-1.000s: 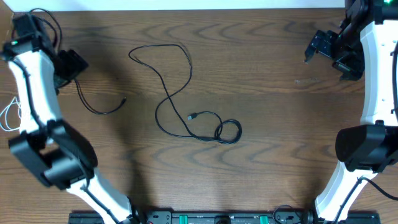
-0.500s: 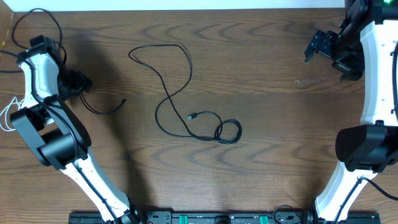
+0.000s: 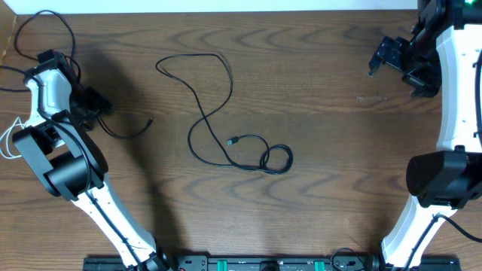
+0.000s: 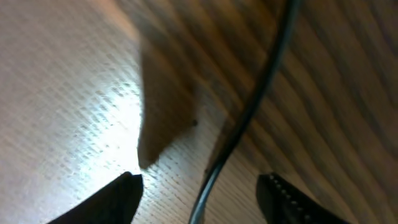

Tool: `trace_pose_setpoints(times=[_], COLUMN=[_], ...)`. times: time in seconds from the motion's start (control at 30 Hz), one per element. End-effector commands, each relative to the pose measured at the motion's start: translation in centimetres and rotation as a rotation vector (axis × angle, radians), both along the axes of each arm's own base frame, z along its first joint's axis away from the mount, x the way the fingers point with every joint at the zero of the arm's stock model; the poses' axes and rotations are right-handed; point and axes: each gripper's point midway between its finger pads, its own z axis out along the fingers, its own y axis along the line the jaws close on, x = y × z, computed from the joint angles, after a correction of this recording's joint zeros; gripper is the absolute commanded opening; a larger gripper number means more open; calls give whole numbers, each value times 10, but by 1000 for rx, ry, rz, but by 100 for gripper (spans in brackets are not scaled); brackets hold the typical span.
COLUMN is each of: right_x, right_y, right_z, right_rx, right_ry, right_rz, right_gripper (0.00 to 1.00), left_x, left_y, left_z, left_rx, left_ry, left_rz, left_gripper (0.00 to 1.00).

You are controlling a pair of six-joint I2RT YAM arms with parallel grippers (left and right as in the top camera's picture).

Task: Untangle cables

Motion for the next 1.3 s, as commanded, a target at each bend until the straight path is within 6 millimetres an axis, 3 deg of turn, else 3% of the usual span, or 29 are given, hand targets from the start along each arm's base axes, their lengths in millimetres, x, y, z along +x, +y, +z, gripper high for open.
trace_pose_setpoints(times=[0.0, 0.07, 0.17, 0.23, 0.33, 0.47, 0.57, 0.63, 0.7, 0.73, 0.77, 0.83, 0.87, 1.0, 1.07, 1.13, 1.2, 1.27], right_x=[-2, -2, -2, -2, -2, -2, -2, -2, -2, -2, -2, -2, -2, -2, -2, -2, -2, -2], right_y=[2, 2, 2, 2, 2, 2, 2, 2, 2, 2, 2, 2, 2, 2, 2, 2, 2, 2], right_z=[2, 2, 2, 2, 2, 2, 2, 2, 2, 2, 2, 2, 2, 2, 2, 2, 2, 2], right_rx=[-6, -6, -6, -6, -6, -6, -6, -6, -6, -6, -6, -6, -6, -6, -6, -6, -6, -6], right_ry=[-4, -4, -4, -4, -4, -4, -4, -4, -4, -4, -4, -4, -4, -4, -4, -4, -4, -4], right_rz=[18, 18, 18, 18, 17, 17, 17, 17, 17, 17, 17, 17, 17, 17, 17, 17, 17, 17], right_gripper=[99, 99, 99, 99, 99, 99, 99, 99, 99, 99, 99, 99, 99, 99, 99, 99, 99, 99], left_x=[1, 1, 3, 7, 20, 56, 88, 109, 119, 121, 122, 121, 121, 123, 122, 122, 121, 121], left_y=[-3, -4, -3, 0, 7, 24, 36, 42, 46, 50, 56, 67, 71, 69, 56, 40, 28, 23], left_z=[-1, -3, -2, 2, 19, 85, 161, 226, 272, 285, 293, 287, 276, 196, 148, 117, 100, 98], left_rx=[-15, -17, -13, -3, 24, 115, 233, 345, 439, 476, 515, 554, 553, 441, 328, 216, 143, 125], left_ry=[-4, -1, -9, -26, -75, -247, -445, -616, -739, -771, -785, -757, -732, -575, -498, -467, -452, -447], left_rz=[-27, -27, -28, -28, -36, -47, -80, -125, -155, -156, -140, -111, -104, -124, -153, -181, -197, -203], left_gripper=[62, 57, 22, 11, 7, 7, 7, 7, 7, 8, 17, 79, 98, 98, 98, 98, 98, 99])
